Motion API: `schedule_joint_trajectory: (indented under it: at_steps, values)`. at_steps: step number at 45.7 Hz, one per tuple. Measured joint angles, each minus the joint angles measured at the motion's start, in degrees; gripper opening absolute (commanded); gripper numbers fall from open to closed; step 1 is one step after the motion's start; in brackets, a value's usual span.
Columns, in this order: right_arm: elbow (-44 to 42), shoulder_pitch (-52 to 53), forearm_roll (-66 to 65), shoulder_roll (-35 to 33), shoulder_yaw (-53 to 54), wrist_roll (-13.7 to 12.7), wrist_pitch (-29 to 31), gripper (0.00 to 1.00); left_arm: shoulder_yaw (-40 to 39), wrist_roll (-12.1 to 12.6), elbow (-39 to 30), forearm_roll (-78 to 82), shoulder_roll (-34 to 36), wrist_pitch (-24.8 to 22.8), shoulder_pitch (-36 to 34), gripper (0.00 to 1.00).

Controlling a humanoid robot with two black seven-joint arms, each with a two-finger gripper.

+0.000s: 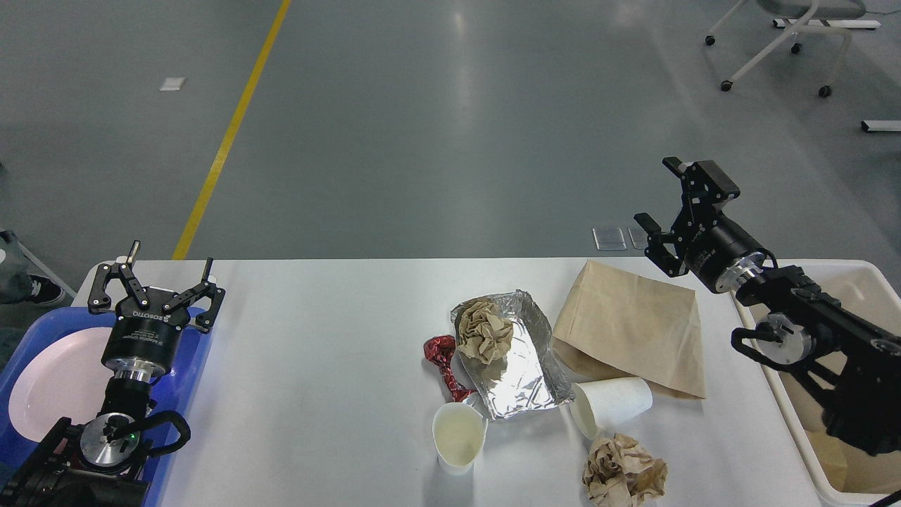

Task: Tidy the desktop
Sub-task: 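Raise the right gripper and swing it over the brown paper bag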

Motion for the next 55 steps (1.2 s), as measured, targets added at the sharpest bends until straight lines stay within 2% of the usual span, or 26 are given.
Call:
schedule_joint_trajectory:
  at_steps: [5,10,16,19,27,38,42,50,55]
  values:
    - [0.3,13.3,0.1,-4.2,-21.3,0.4,0.0,1.0,0.0,0.0,0.0,0.0,0.0,0.0,0.0,0.96]
    - [0.7,26.9,0.1,-5.2,-40.7,0.5,0.0,1.0,0.0,0.0,0.0,0.0,0.0,0.0,0.0,0.96]
    - [1.2,43.4,0.1,-3.0,-64.9,0.5,0.4,1.0,0.0,0.0,0.0,0.0,0.0,0.0,0.0,0.96]
    - [3.8,49.6,0.4,-0.3,-71.7,0.5,1.6,1.0,0.0,0.0,0.0,0.0,0.0,0.0,0.0,0.96]
    - [10.5,63.3,0.6,7.4,-84.3,0.4,10.7,1.0,0.0,0.0,0.0,0.0,0.0,0.0,0.0,0.96]
    - [16.6,79.1,2.9,12.0,-90.4,0.4,34.8,1.0,0.0,0.0,0.0,0.0,0.0,0.0,0.0,0.96]
    - [16.9,83.3,4.0,13.3,-90.9,0.2,40.4,1.0,0.0,0.0,0.0,0.0,0.0,0.0,0.0,0.96]
    - [17.1,87.0,6.0,15.6,-95.3,-1.2,44.4,1.0,0.0,0.0,0.0,0.0,0.0,0.0,0.0,0.96]
    - [17.3,88.4,10.4,16.3,-101.7,-5.8,43.7,1.0,0.0,0.0,0.0,0.0,0.0,0.0,0.0,0.96]
